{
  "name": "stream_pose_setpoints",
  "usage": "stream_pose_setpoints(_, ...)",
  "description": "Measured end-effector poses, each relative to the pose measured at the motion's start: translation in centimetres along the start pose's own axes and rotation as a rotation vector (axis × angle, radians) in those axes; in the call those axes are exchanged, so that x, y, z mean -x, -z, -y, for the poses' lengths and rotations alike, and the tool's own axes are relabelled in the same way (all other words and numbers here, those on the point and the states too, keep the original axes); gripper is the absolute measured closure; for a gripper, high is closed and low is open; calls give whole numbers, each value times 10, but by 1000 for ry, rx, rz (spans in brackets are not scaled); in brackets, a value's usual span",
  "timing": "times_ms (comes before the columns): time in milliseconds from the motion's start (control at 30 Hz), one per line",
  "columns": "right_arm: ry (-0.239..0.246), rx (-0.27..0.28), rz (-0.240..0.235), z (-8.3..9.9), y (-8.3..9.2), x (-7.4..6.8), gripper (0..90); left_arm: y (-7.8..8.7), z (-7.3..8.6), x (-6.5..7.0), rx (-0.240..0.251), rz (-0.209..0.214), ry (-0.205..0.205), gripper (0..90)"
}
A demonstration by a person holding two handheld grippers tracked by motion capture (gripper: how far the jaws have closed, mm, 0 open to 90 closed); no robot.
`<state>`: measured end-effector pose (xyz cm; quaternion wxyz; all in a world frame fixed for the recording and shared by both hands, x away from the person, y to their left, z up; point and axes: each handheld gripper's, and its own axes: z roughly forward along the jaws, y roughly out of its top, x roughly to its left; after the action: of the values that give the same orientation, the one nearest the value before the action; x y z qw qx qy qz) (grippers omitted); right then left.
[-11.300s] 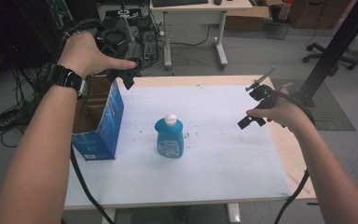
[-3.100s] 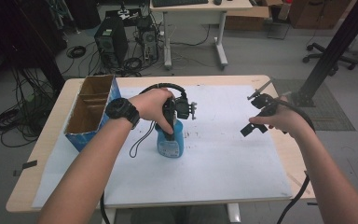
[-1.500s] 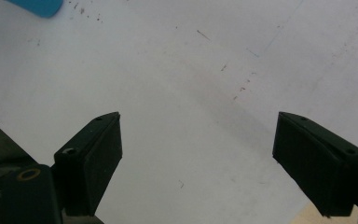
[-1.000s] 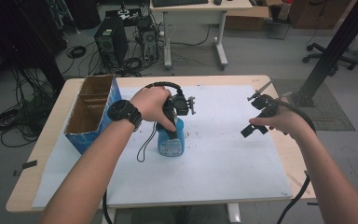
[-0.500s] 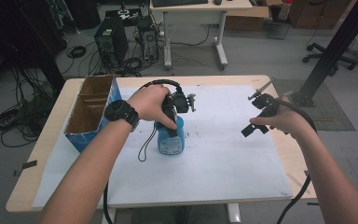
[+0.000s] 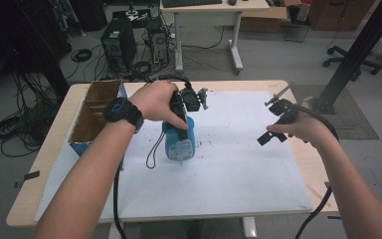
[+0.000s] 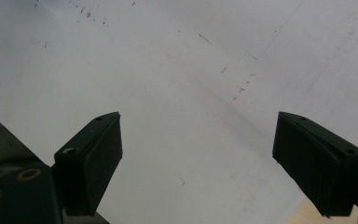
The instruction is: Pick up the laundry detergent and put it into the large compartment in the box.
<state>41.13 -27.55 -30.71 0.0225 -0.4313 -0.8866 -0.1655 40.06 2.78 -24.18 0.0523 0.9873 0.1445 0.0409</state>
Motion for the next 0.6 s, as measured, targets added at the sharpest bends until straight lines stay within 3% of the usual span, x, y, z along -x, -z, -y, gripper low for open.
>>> stream_pose_setpoints(600, -3, 6, -5, 2, 2, 1, 160, 23, -2, -4, 2, -9, 58, 357)
